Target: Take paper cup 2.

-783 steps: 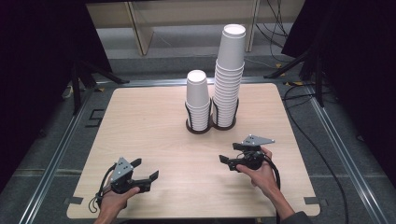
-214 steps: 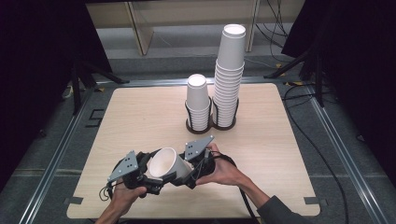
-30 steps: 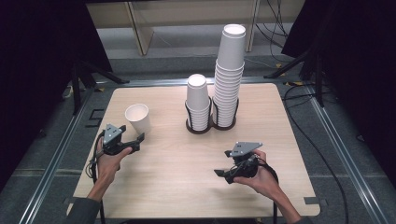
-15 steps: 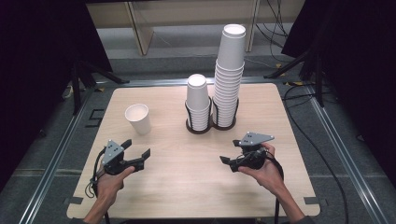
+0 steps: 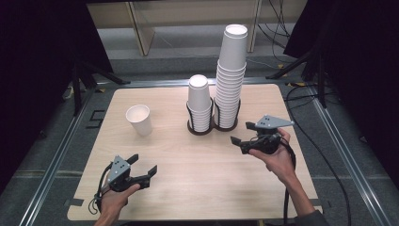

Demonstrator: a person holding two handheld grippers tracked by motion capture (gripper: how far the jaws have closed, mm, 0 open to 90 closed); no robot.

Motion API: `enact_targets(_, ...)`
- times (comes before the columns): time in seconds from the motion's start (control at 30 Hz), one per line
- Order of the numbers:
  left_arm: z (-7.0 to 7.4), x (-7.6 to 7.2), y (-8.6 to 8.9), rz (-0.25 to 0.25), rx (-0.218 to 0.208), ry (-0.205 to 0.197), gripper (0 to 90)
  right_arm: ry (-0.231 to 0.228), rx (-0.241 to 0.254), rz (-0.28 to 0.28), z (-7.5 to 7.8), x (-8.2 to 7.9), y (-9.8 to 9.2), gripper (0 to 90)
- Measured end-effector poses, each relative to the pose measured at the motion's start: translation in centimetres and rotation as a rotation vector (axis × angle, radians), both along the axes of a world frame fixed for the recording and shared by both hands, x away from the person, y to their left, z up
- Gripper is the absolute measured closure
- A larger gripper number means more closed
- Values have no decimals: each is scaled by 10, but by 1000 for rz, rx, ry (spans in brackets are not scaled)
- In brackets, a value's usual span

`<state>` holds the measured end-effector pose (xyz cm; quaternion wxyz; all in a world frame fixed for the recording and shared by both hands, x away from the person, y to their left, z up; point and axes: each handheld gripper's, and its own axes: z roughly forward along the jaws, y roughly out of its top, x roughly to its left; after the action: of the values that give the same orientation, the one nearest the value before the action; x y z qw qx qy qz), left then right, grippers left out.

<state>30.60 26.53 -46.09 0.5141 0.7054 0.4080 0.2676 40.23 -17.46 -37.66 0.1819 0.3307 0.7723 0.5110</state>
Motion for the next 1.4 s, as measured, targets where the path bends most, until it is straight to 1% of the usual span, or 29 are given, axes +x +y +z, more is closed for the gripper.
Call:
enact_targets(0.03, 0, 0, 0, 0, 0, 0, 142, 0, 0, 0, 0, 0, 0, 176)
enact_targets(0.07, 0, -1, 1, 5, 18, 14, 142, -19, 16, -7, 9, 6, -2, 173)
enact_targets(0.13, -1, -1, 1, 7, 17, 17, 142, -20, 34, -21, 19, 11, -3, 171)
enact_targets(0.17, -1, 0, 2, 6, 18, 19, 142, -20, 34, -21, 19, 11, -3, 171)
enact_targets(0.2, -2, 1, 1, -2, 1, 9, 142, -23, 39, -28, 24, 13, -3, 170)
enact_targets(0.23, -2, 1, 0, -4, 1, 7, 142, -42, 49, -39, 33, 19, -4, 165)
enact_targets(0.3, -2, 0, 0, 0, 17, 16, 142, -57, 59, -42, 41, 24, -6, 164)
enact_targets(0.33, -1, 0, -1, 0, 19, 18, 142, -43, 70, -45, 44, 25, -6, 161)
enact_targets(0.37, -3, 2, -1, -13, 9, 0, 143, -51, 90, -42, 49, 29, -7, 160)
enact_targets(0.4, -3, 2, -1, -13, 9, 0, 142, -35, 102, -44, 54, 30, -8, 159)
enact_targets(0.43, -3, 1, -1, -5, 18, 13, 142, -37, 100, -54, 59, 33, -9, 158)
enact_targets(0.47, -4, 3, 0, -8, 19, 9, 143, -41, 114, -50, 63, 36, -9, 158)
enact_targets(0.5, -4, 3, 0, -3, 20, 14, 142, -57, 102, -61, 68, 39, -10, 158)
enact_targets(0.57, -5, 3, -1, -8, 12, 14, 143, -60, 110, -70, 77, 45, -10, 158)
enact_targets(0.6, -6, 3, -1, -9, 16, 17, 142, -76, 100, -76, 81, 49, -11, 158)
enact_targets(0.67, -6, 3, -1, -7, 23, 22, 142, -75, 97, -76, 86, 52, -11, 157)
enact_targets(0.7, -6, 3, -1, -10, 23, 22, 142, -111, 96, -96, 94, 60, -11, 156)
enact_targets(0.73, -6, 3, -1, -13, 27, 24, 142, -120, 93, -95, 99, 64, -11, 156)
enact_targets(0.8, -6, 4, 0, -16, 32, 25, 142, -111, 103, -105, 107, 70, -10, 155)
enact_targets(0.87, -6, 4, 0, -17, 30, 21, 142, -137, 104, -103, 115, 77, -8, 156)
enact_targets(0.93, -7, 5, 0, -21, 28, 15, 142, -132, 110, -102, 119, 80, -6, 155)
enact_targets(0.97, -7, 5, -1, -19, 24, 17, 143, -126, 117, -94, 126, 87, -3, 156)
enact_targets(1.07, -7, 5, -1, -22, 25, 16, 142, -125, 122, -104, 132, 94, 1, 154)
enact_targets(1.1, -6, 3, -1, -22, 31, 24, 142, -110, 128, -100, 135, 100, 6, 153)
enact_targets(1.13, -6, 3, -1, -22, 31, 24, 142, -110, 128, -100, 135, 100, 6, 153)
enact_targets(1.17, -7, 4, -2, -29, 23, 15, 142, -123, 132, -97, 135, 104, 7, 153)
enact_targets(1.2, -7, 5, -2, -33, 23, 11, 142, -126, 121, -101, 136, 106, 9, 153)
enact_targets(1.23, -7, 5, -2, -33, 19, 10, 142, -118, 121, -99, 137, 109, 11, 154)
enact_targets(1.4, -7, 4, -2, -37, 17, 14, 143, -120, 115, -116, 143, 120, 18, 153)
